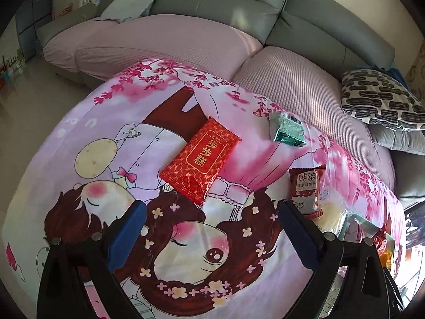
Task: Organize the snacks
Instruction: 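Move both tools back toward the remaining snacks beside the tray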
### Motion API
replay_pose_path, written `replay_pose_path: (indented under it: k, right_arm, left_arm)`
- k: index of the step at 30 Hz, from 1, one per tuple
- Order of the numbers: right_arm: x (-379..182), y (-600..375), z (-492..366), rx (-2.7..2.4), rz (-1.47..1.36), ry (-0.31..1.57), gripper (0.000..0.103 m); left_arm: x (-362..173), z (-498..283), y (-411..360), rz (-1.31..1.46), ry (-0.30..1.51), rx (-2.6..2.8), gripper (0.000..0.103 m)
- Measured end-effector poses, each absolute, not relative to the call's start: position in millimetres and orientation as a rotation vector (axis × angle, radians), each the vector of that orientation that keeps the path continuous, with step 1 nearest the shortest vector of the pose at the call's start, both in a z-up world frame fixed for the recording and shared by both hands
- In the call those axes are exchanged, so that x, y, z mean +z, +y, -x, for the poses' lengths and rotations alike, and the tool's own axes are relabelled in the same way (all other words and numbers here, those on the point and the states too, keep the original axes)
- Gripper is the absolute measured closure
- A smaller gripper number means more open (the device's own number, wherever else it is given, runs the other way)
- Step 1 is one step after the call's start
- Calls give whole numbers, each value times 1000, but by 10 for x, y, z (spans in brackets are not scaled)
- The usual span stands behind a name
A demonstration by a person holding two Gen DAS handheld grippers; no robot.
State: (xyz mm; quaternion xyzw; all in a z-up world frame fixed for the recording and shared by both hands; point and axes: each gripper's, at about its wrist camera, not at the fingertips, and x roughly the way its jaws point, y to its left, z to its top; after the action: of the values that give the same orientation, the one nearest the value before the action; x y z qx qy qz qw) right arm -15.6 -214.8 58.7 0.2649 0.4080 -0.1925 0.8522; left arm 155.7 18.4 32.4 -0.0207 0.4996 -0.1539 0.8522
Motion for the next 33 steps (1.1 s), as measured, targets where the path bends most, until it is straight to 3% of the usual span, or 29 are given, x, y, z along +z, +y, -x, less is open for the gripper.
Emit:
replay_pose_path:
  k: [9, 28, 33]
  right_arm:
    - [627, -2054, -162, -395, -573, 873, 1]
    - [477, -1993, -862, -370, -523, 956, 29]
    - [361, -1997, -989, -366, -518, 982, 31]
  left_arm:
    - [216, -1680, 116, -32, 1060, -330, 4]
    - [-16, -2132, 153, -41, 1059, -318, 4]
    - [-155, -2220, 87, -66, 1079, -346, 4]
